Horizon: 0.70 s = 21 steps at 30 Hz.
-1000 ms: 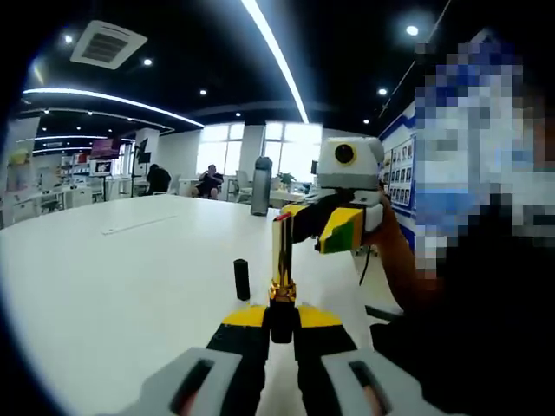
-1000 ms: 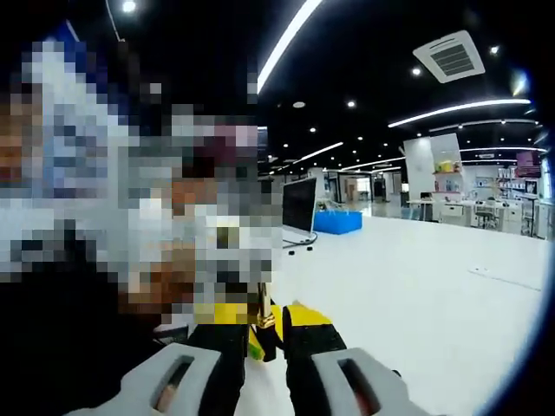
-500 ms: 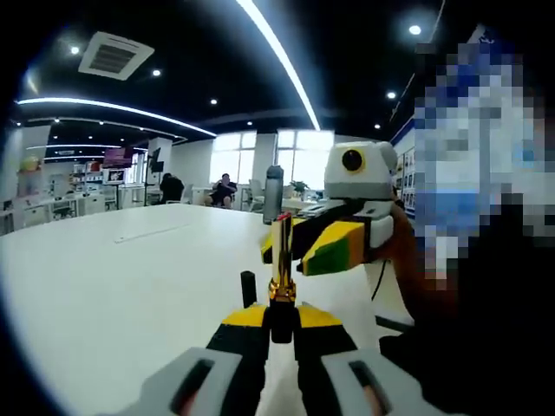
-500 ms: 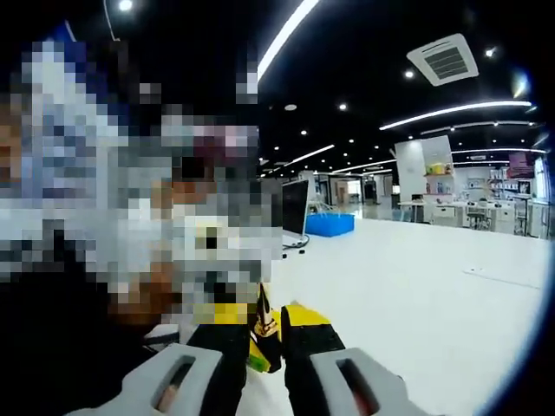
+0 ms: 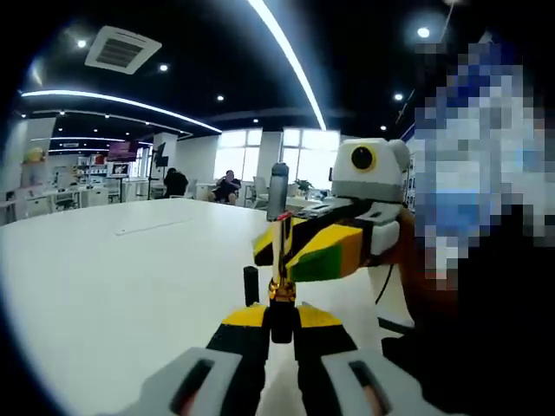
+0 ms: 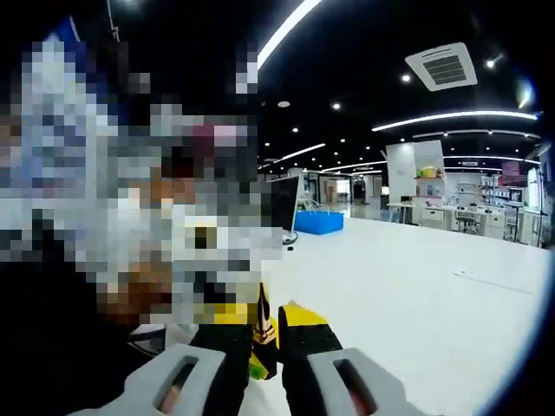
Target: Unscrew the lipstick cap, remove the lipstick, and put the cap back on the lipstick
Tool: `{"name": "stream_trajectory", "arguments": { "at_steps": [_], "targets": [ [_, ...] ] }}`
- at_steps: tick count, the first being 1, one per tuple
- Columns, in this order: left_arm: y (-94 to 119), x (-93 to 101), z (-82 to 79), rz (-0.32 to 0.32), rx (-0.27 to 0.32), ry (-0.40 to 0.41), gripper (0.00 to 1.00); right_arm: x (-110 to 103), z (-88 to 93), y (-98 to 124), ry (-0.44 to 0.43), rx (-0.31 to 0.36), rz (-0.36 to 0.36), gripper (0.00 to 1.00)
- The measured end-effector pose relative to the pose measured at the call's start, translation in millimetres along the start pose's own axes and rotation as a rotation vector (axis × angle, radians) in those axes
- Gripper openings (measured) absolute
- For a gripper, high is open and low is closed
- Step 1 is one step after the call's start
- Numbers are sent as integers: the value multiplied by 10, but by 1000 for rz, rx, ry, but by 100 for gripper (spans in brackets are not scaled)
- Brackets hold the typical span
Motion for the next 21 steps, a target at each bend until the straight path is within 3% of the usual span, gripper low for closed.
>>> {"name": "stream_trajectory", "arguments": {
  "at_steps": [9, 21],
  "targets": [
    [-6, 19, -2, 9, -1, 6, 12, -65, -15, 22, 27, -5, -14, 6],
    [-3, 69, -17, 78, 0, 0, 13, -110, -22, 64, 11, 2, -76, 6]
  ]
}}
Point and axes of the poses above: the point that each gripper's makers call its tool centre point, and the gripper's own axes: y roughly backward along the fingers, x roughly to its right, z roughly out of its underside, the point moved 6 cm from there along y, roughly backward along the fingers, and after that the axes turned 3 degrees about z, right-handed, at the moved point
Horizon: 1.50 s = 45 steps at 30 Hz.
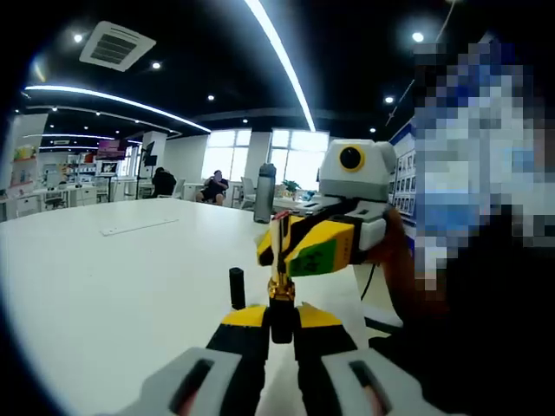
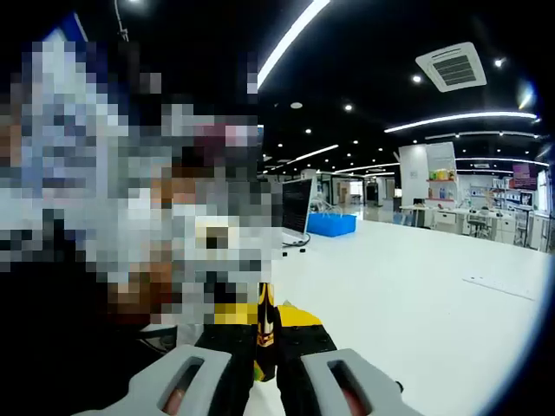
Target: Unscrew the lipstick cap, remove the lipstick, and put the cap back on the lipstick
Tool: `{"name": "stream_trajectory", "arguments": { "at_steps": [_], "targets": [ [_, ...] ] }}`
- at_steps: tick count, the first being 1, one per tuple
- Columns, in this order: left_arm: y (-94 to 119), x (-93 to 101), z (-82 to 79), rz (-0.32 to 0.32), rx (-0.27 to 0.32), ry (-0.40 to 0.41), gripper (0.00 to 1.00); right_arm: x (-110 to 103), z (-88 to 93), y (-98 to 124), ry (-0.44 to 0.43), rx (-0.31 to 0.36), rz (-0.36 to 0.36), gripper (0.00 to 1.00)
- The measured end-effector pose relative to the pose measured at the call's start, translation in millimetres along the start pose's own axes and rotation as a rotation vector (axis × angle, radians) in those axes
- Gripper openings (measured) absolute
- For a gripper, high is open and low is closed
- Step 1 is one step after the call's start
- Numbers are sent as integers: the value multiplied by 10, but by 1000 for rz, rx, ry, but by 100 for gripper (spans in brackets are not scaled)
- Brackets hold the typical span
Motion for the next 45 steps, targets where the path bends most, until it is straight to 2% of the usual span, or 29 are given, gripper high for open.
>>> {"name": "stream_trajectory", "arguments": {
  "at_steps": [2, 5, 7, 9, 14, 18, 22, 23, 27, 29, 34, 41, 45],
  "targets": [
    [6, 3, -6, 34, 16, -4, 15, -8, -8, 10, -7, 7, -14, 6],
    [-3, 18, -38, 80, 60, 36, 22, -2, -17, 32, -3, 10, -12, 6],
    [-29, 7, -18, 89, 52, 51, 29, 14, -24, 52, -3, 15, -11, 6],
    [-46, 5, 12, 85, 33, 46, 32, 28, -28, 66, -8, 20, -12, 6],
    [-53, 26, 22, 130, 43, 73, 26, 56, -21, 97, -35, 38, -44, 6],
    [-59, 47, 22, 149, 49, 84, 26, 93, -12, 133, -70, 57, -75, 6],
    [-60, 78, 28, 175, 45, 83, 25, 31, -56, 181, -107, 104, -173, 6],
    [-63, 88, 23, 182, 49, 85, 25, 30, -57, 188, -109, 106, -178, 6],
    [-68, 175, -22, 260, 87, 117, 25, -79, -82, 236, -134, 139, -299, 6],
    [-69, 198, -32, 285, 100, 120, 25, -90, -87, 251, -151, 148, -330, 6],
    [-57, 250, -51, 336, 118, 119, 24, -114, -77, 263, -149, 145, -361, 6],
    [-48, 237, -29, 343, 114, 124, 24, -77, -60, 269, -150, 136, -352, 6],
    [-39, 253, -23, 353, 114, 136, 16, -58, -48, 265, -156, 135, -348, 6]
  ]
}}
Point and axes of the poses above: the point that each gripper's makers call its tool centre point, and the gripper's own axes: y roughly backward along the fingers, x roughly to its right, z roughly out of its underside, the point moved 6 cm from there along y, roughly backward along the fingers, and after that the axes turned 3 degrees about z, right-handed, at the moved point
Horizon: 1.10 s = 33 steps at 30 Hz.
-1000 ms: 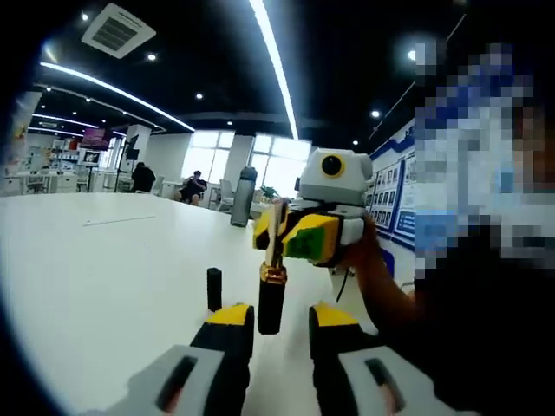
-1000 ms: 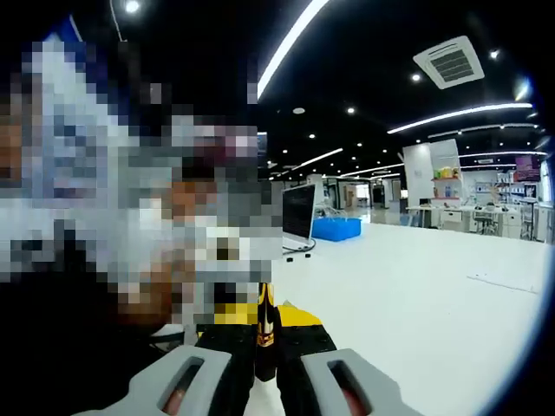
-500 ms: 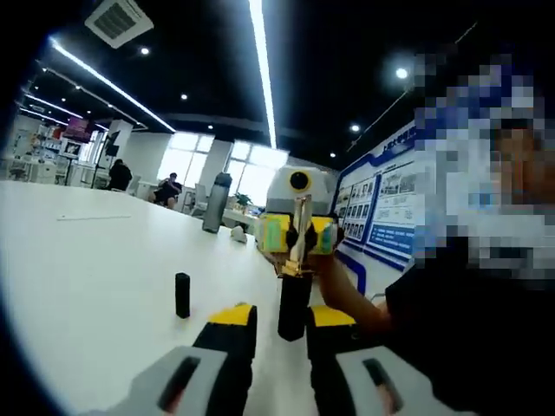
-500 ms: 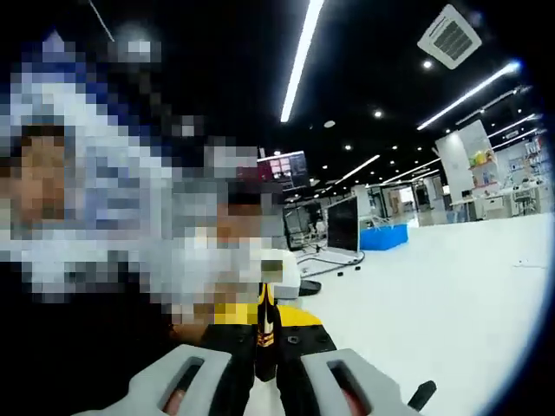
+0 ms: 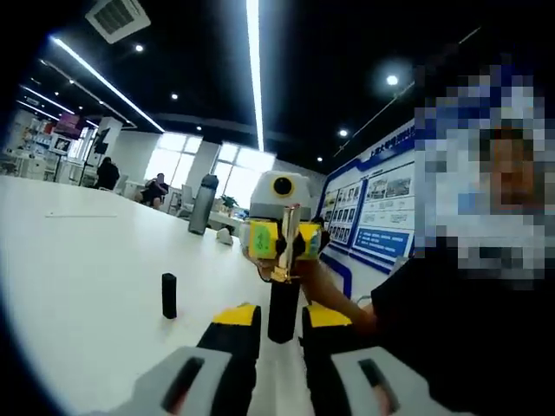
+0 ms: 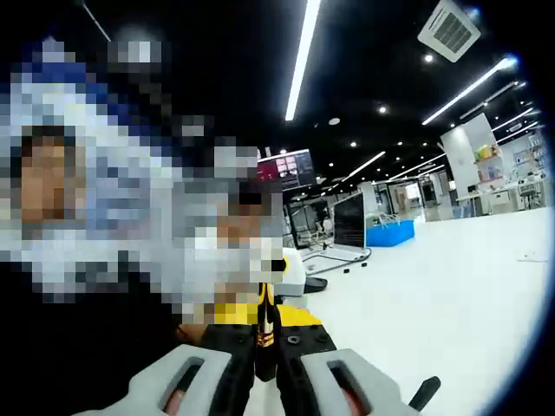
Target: Unscrew the lipstick cap, remove the lipstick, and put the cap back on the lipstick
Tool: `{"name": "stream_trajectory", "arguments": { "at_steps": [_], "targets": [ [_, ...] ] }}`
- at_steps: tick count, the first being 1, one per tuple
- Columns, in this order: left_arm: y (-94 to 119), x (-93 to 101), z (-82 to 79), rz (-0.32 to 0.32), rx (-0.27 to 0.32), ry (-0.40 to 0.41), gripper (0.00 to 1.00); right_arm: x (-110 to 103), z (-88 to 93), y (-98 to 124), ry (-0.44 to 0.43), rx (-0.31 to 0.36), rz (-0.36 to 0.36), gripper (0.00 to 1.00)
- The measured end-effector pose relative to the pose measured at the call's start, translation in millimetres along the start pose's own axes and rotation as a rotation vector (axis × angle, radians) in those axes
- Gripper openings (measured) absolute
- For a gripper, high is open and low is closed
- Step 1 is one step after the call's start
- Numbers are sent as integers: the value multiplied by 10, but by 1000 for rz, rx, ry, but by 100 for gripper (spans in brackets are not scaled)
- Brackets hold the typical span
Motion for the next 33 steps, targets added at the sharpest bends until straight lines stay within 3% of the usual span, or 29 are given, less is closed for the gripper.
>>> {"name": "stream_trajectory", "arguments": {
  "at_steps": [8, 17, 33],
  "targets": [
    [13, -9, -19, -13, 20, 3, 14, 61, -25, 49, -11, 16, 5, 6],
    [33, -70, -18, -83, 2, -13, 14, 183, -33, 71, -12, 11, 58, 6],
    [16, -171, -78, -349, -29, -118, 14, 268, -55, 57, 14, -5, 218, 6]
  ]
}}
Point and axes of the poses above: the point that each gripper's makers call its tool centre point, and the gripper's own axes: y roughly backward along the fingers, x roughly to its right, z roughly out of its underside, the point moved 6 cm from there along y, roughly backward along the fingers, and after that the axes turned 3 degrees about z, right-handed, at the moved point
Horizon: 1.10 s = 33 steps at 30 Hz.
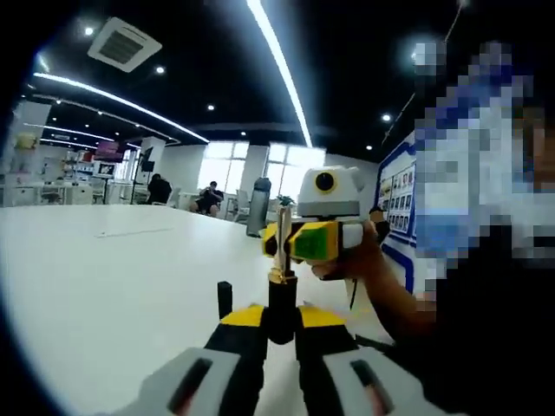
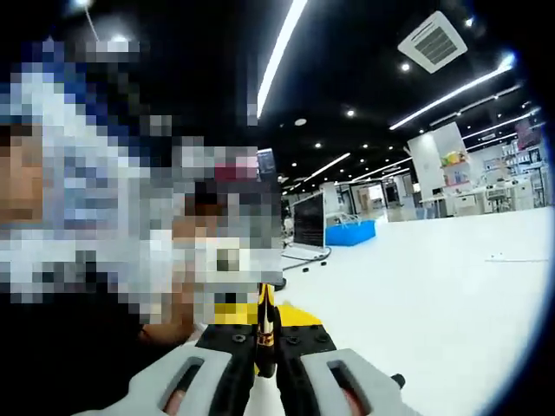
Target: Unscrew the lipstick cap, remove the lipstick, and put the cap back on the lipstick
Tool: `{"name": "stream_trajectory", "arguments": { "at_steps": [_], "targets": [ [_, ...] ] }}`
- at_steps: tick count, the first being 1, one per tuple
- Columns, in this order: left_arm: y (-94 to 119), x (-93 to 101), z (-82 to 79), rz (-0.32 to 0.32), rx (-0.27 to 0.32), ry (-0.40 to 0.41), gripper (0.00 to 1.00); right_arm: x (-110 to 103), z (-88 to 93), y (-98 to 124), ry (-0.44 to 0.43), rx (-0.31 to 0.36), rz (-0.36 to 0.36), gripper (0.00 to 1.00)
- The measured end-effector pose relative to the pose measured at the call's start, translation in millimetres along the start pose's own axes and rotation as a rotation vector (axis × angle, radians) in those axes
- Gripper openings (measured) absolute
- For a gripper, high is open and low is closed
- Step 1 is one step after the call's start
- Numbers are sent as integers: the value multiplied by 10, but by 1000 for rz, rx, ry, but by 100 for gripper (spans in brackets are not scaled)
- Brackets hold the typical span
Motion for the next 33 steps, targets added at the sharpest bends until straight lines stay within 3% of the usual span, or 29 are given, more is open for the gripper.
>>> {"name": "stream_trajectory", "arguments": {
  "at_steps": [10, 15, 18, 24, 30, 33],
  "targets": [
    [21, -61, -31, -139, -19, -97, 14, -40, -25, -85, 56, -21, 120, 6],
    [23, -56, -19, -142, -23, -98, 14, -27, -15, -85, 57, -25, 121, 6],
    [18, -49, -16, -117, -16, -79, 14, 11, -36, -40, 52, -22, 111, 6],
    [29, -36, -4, -4, -6, -35, 15, -57, -24, -45, 55, -33, 81, 6],
    [23, 29, -58, 126, 58, 46, 22, -133, -38, -35, 54, -27, 45, 6],
    [30, 29, -61, 154, 62, 60, 24, -157, -45, -30, 51, -24, 22, 6]
  ]
}}
Point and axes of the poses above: the point that each gripper's makers call its tool centre point, and the gripper's own axes: y roughly backward along the fingers, x roughly to its right, z roughly out of its underside, the point moved 6 cm from there along y, roughly backward along the fingers, and after that the axes turned 3 degrees about z, right-handed, at the moved point
